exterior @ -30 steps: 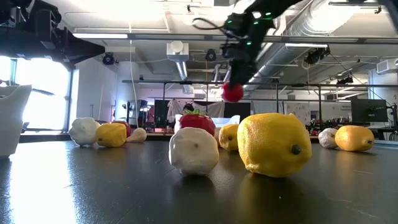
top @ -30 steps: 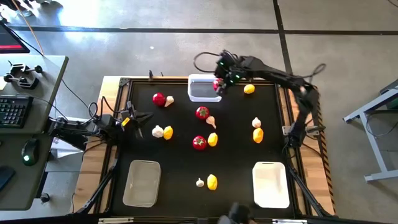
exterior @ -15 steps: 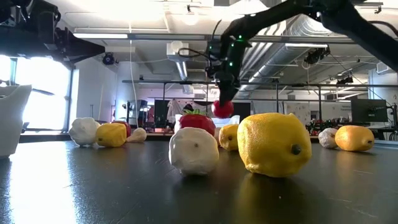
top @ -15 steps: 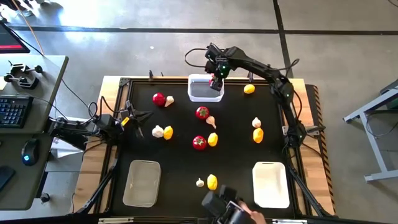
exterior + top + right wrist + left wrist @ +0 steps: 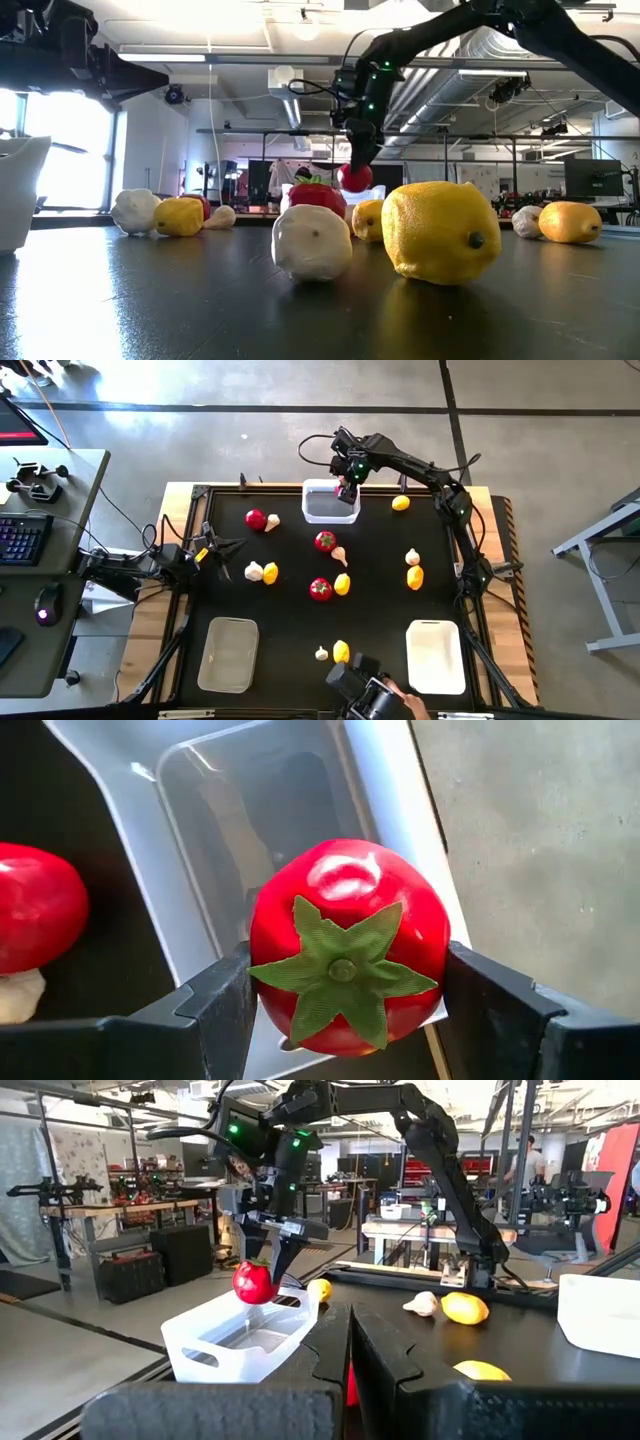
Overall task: Sort produce into baskets
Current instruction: Put the red tomato into the transparent bin
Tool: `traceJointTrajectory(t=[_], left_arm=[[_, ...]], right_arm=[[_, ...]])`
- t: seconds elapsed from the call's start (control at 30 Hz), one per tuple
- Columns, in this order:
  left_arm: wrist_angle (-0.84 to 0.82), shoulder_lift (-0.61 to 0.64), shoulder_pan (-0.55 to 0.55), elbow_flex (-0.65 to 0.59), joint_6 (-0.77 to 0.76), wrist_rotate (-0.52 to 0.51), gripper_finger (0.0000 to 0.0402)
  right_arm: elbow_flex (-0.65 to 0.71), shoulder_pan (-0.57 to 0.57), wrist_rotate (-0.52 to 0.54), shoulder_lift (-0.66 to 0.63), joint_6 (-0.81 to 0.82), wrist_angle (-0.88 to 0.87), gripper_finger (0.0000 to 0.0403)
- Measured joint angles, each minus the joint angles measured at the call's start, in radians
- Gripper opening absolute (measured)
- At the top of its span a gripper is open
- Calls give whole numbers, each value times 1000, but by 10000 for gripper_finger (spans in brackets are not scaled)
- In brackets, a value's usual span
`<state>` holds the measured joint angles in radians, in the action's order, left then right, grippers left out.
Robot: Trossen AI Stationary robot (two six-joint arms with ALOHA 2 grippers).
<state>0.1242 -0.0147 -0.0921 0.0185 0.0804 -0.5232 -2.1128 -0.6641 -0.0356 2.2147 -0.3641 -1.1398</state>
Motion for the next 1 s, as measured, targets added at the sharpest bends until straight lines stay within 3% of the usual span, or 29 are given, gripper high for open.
traceJointTrajectory(t=[1.0], left_arm=[[1,0,0,0,19,-3,0]], right_arm=[[1,-16,-44,11,-11,49,261]])
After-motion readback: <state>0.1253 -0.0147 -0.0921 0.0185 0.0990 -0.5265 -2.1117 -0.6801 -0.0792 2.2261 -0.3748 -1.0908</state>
